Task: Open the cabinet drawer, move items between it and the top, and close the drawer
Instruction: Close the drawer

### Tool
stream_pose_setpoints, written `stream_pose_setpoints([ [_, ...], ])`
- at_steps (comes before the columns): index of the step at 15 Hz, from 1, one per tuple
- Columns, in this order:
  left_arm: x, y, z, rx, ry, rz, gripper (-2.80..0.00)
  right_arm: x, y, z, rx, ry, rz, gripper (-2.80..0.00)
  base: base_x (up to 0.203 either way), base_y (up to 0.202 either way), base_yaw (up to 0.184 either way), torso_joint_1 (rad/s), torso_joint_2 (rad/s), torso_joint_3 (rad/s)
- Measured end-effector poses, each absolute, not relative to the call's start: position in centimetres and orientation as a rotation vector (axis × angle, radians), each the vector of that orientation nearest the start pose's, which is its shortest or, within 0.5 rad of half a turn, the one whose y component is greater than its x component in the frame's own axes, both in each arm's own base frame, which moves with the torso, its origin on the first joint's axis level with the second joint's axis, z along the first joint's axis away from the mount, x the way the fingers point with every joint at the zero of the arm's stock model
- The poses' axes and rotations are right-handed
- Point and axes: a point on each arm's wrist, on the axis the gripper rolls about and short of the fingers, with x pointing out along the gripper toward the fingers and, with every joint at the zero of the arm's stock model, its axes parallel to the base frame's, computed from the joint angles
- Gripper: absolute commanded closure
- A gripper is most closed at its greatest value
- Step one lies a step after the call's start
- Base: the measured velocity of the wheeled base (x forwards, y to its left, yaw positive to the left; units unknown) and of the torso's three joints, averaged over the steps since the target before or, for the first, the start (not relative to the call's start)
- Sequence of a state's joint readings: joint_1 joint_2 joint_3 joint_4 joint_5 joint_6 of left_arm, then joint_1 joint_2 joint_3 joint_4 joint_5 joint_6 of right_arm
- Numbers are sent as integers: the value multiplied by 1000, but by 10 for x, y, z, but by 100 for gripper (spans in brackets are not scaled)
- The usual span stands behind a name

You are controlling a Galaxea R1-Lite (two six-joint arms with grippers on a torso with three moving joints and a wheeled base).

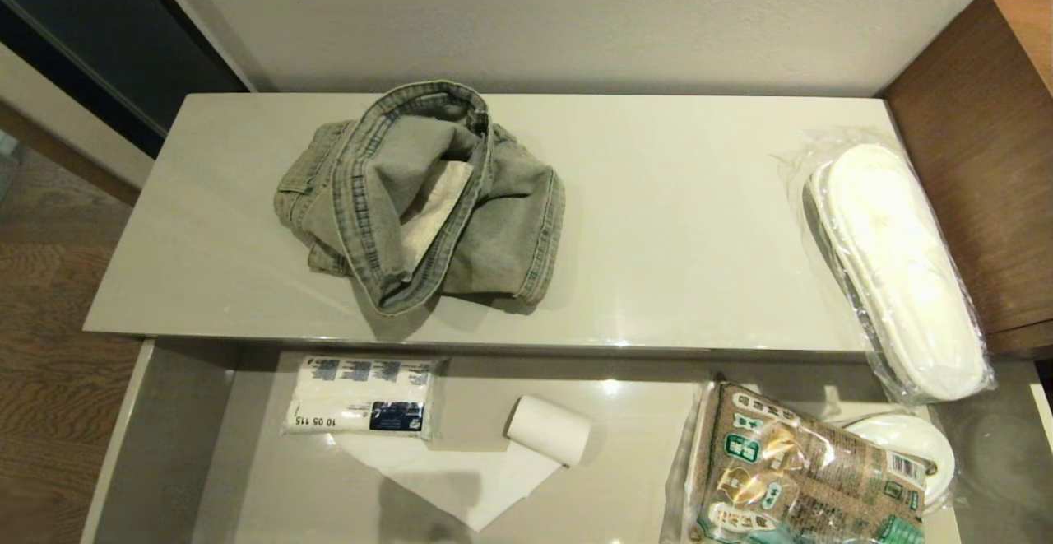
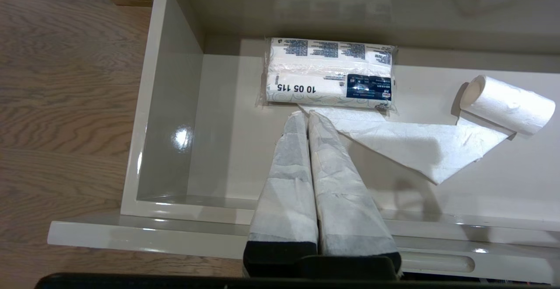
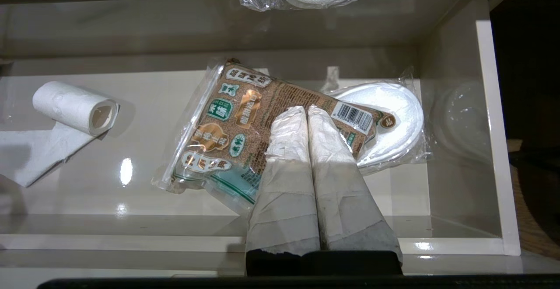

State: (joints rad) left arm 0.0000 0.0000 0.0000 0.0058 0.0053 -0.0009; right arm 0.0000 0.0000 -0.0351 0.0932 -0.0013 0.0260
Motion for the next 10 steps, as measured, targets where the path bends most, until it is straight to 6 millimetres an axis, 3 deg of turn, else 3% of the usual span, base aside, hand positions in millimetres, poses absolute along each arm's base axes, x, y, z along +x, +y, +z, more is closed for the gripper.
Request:
stream_pose_setpoints([
  [10, -23, 0, 75, -1, 6, 6, 0, -26, 0, 76, 22, 58, -3, 0, 0, 0, 0, 0, 0, 0],
])
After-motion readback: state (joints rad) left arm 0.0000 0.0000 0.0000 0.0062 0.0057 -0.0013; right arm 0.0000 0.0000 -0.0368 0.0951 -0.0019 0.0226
